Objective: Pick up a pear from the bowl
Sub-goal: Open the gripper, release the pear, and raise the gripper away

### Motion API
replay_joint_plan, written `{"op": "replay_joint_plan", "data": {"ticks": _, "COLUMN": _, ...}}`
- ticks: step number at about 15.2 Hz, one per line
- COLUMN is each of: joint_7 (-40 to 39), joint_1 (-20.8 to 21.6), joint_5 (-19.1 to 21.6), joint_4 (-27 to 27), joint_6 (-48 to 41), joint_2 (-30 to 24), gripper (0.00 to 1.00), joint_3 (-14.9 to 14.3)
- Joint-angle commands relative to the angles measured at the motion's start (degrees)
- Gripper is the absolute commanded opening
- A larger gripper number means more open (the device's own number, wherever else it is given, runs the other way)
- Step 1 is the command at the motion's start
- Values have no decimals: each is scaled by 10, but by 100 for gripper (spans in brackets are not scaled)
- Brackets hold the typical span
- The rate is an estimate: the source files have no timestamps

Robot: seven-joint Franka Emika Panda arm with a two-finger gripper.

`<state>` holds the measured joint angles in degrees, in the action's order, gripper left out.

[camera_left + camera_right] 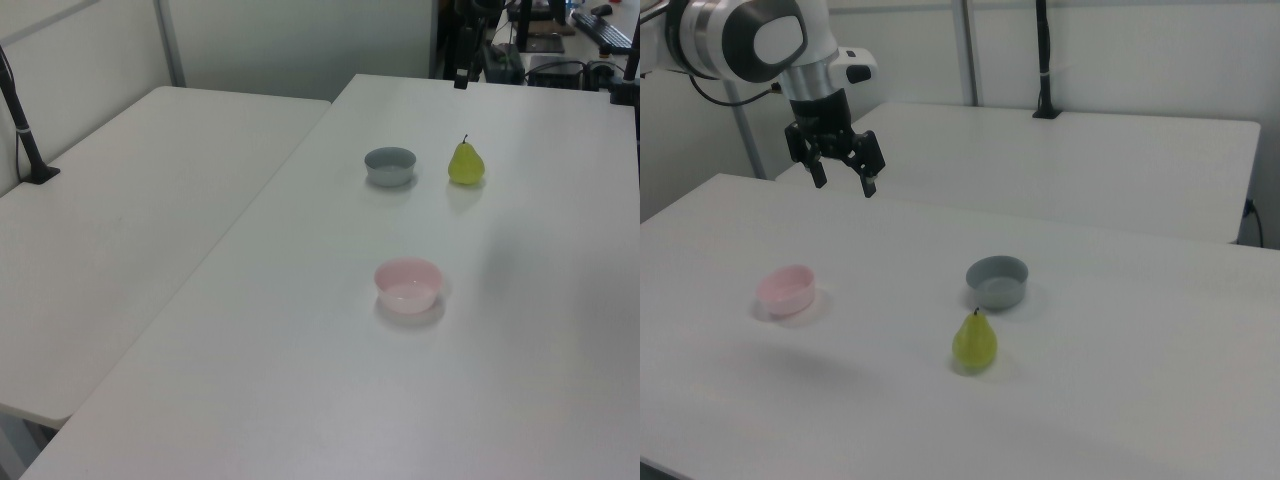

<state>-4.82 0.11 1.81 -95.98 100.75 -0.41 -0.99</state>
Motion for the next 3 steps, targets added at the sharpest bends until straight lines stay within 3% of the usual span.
{"op": "replay_joint_plan", "data": {"ticks": 1, "joint_7": 19, "joint_1": 12, "joint_5": 8, "joint_4": -8, "joint_6": 8, "joint_2": -8, "gripper": 100, "joint_3": -10}}
{"op": "replay_joint_plan", "data": {"ticks": 3, "joint_7": 20, "joint_1": 12, "joint_5": 8, "joint_4": -8, "joint_6": 9, "joint_2": -8, "gripper": 100, "joint_3": -10}}
